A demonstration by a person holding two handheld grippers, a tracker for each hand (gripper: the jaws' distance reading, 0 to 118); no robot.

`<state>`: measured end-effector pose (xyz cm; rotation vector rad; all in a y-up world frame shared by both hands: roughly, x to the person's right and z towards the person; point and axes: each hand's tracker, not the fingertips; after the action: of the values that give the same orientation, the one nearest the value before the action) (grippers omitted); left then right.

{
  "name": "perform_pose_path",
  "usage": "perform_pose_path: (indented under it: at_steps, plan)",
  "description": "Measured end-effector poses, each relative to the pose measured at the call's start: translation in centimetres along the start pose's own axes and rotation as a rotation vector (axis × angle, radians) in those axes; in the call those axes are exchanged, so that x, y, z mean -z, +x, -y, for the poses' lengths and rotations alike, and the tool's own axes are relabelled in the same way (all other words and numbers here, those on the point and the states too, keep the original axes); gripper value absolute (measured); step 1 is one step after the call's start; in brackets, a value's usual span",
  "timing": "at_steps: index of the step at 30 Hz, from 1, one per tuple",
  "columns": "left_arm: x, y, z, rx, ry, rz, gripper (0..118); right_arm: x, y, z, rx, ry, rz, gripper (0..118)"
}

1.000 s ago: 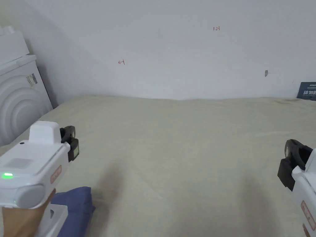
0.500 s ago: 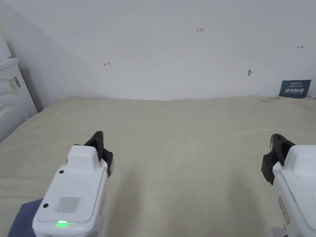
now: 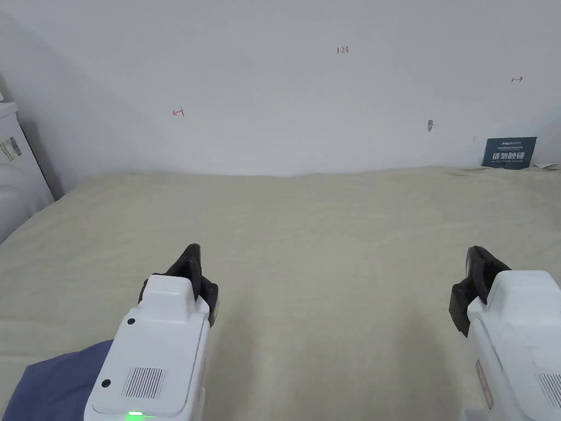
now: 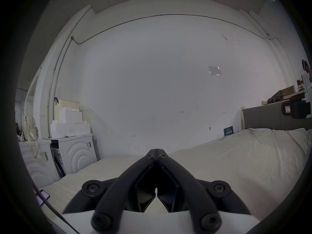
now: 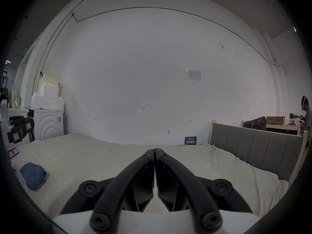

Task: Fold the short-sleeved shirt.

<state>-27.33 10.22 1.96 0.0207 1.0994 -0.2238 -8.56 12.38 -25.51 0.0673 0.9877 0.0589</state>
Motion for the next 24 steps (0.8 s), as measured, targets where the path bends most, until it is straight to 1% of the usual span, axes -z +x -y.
perform_pose_path:
  at_steps: [24]
  plan:
    - [-0.2, -0.27, -0.08, -0.016, -0.007, -0.002, 0, -0.53, 0.07, -0.36, -0.007, 0.004, -0.003, 0]
